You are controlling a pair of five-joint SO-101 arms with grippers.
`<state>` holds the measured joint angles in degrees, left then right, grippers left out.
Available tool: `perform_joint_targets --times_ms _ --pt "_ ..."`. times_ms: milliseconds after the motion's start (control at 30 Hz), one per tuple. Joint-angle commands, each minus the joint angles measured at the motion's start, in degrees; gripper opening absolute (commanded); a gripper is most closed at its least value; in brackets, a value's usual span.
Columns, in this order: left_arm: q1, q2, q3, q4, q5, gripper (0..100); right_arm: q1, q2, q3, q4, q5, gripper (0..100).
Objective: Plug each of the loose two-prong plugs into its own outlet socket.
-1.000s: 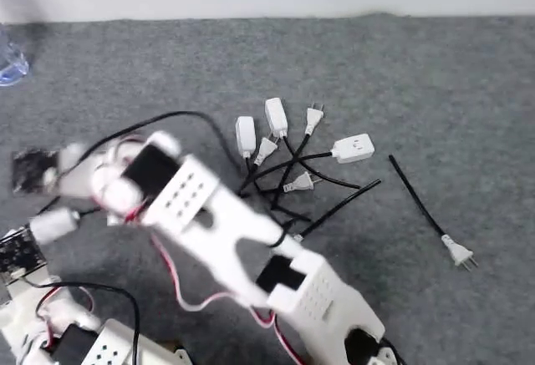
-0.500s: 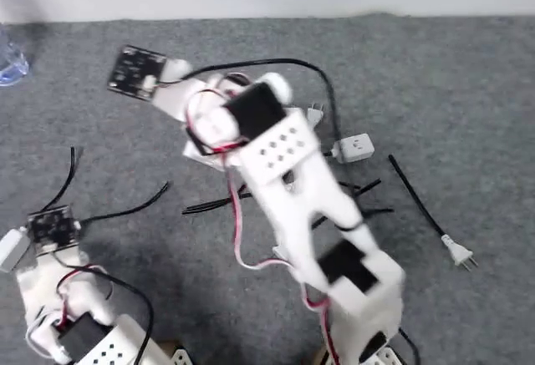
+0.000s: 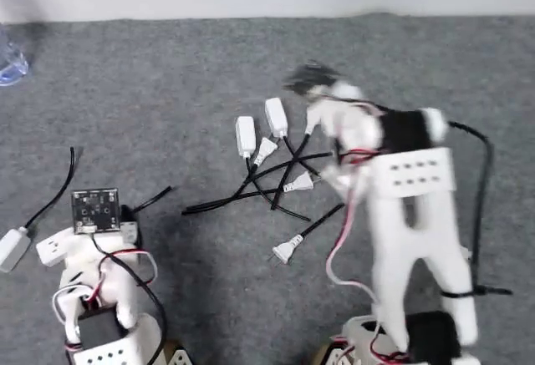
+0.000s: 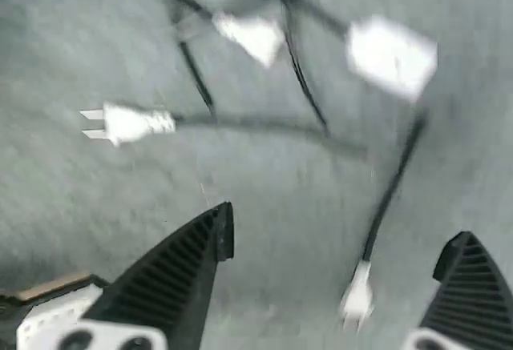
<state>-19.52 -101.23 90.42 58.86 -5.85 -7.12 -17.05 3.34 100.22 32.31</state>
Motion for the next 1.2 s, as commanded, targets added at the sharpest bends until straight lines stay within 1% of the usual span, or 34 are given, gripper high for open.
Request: perform_joint_targets --times_ms 0,133,233,367,467,500,533,600,700,800,933,1000,1033,1100,1167 --pt "6.68 -0.26 -4.53 -2.2 5.63 14 9.19 -2.33 7.65 -3.12 -0.62 38.4" --pt "16.0 -0.26 -5.14 -2.64 6.15 18 10.95 -2.95 19.6 -11.56 -0.62 38.4" --pt "20.92 -0.18 -5.85 -6.42 3.78 19 10.86 -2.95 26.81 -17.1 -2.02 38.4" --pt "23.65 -0.09 -8.22 -10.29 3.34 19 10.95 -2.95 35.78 -29.05 -10.46 38.4" --pt "25.85 2.2 -8.48 -12.48 3.34 18 10.95 -2.42 41.85 -37.85 -19.25 38.4" --pt "26.29 4.13 -8.57 -13.45 3.34 18 10.77 -2.68 43.34 -39.78 -20.92 38.4" --pt "26.64 6.42 -8.57 -14.86 3.34 18 10.24 -2.95 44.66 -41.1 -20.66 38.4" --pt "26.81 12.22 -9.19 -17.58 3.52 18 7.69 -2.95 45.89 -41.45 -16.35 38.4" --pt "26.81 22.24 -12.35 -20.4 6.15 18 -0.13 -2.95 46.15 -39.34 -9.58 38.4" --pt "27.08 32.18 -18.15 -21.01 6.51 18 -5.23 -2.95 46.15 -39.16 -9.23 38.4" --pt "28.13 45.45 -25.63 -20.75 6.33 19 -4.26 -2.68 46.33 -39.25 -9.23 38.4" --pt "27.69 51.87 -27.91 -20.66 6.33 18 -4.18 -3.03 46.86 -40.13 -8.62 38.4" --pt "27.6 54.77 -28.44 -20.48 6.33 18 -4.88 -3.3 46.68 -40.22 -7.12 38.4" --pt "25.23 59.52 -28.88 -18.64 6.24 18 -7.69 -4.7 46.51 -39.34 0.7 38.4" --pt "20.92 61.98 -28.35 -17.23 6.15 18 -10.68 -7.08 46.51 -36.09 11.43 38.4"
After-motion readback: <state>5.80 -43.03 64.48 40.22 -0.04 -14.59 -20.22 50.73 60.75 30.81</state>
